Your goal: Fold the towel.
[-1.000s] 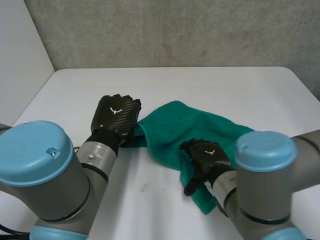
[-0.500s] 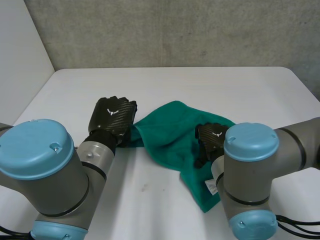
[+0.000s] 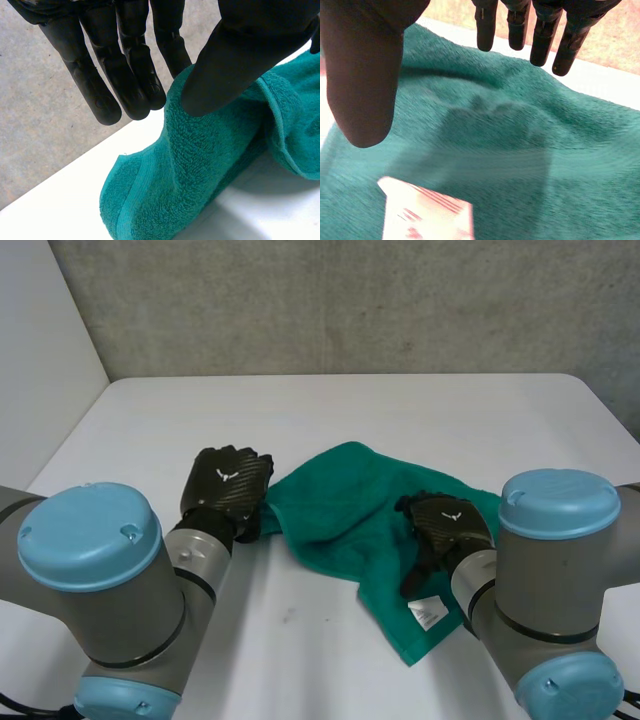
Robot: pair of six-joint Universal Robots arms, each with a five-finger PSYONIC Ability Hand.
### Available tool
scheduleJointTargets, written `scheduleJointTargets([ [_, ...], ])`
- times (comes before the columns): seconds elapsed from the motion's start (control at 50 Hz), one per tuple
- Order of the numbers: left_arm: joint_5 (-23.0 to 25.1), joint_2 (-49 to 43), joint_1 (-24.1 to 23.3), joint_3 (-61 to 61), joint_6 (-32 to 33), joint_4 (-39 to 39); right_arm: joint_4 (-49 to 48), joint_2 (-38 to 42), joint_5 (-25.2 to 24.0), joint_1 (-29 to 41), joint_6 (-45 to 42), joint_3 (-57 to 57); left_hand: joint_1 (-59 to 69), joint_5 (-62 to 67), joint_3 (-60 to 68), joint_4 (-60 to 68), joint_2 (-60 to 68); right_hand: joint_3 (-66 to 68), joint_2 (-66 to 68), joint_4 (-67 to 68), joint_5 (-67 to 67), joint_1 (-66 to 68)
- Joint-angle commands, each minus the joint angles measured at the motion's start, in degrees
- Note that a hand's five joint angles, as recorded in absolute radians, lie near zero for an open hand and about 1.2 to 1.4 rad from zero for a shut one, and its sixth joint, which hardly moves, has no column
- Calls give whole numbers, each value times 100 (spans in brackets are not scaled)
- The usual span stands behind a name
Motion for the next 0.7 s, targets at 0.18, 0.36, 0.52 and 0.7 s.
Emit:
scheduleJointTargets([
  [0.18, 0, 8, 2, -3, -1, 0, 45, 1060, 101, 683, 717, -646, 1549, 1348, 1177, 1155, 1133, 31, -24, -76, -92, 93],
  [0.36, 0, 8, 2, -12, -1, 0, -34, 1271, 663, 674, 621, -875, 1549, 1348, 1177, 1155, 1133, 769, 714, 663, 647, 832],
  [0.52, 0, -1, 2, -12, -1, 0, -385, 1175, 884, 596, 288, -734, 1549, 1348, 1177, 1155, 1133, 2216, 2160, 2109, 2093, 2278],
  [0.7, 0, -19, 11, -21, -1, 0, -579, 955, 928, 586, -293, -427, 1549, 1348, 1177, 1155, 1133, 4613, 4558, 4507, 4490, 4676],
])
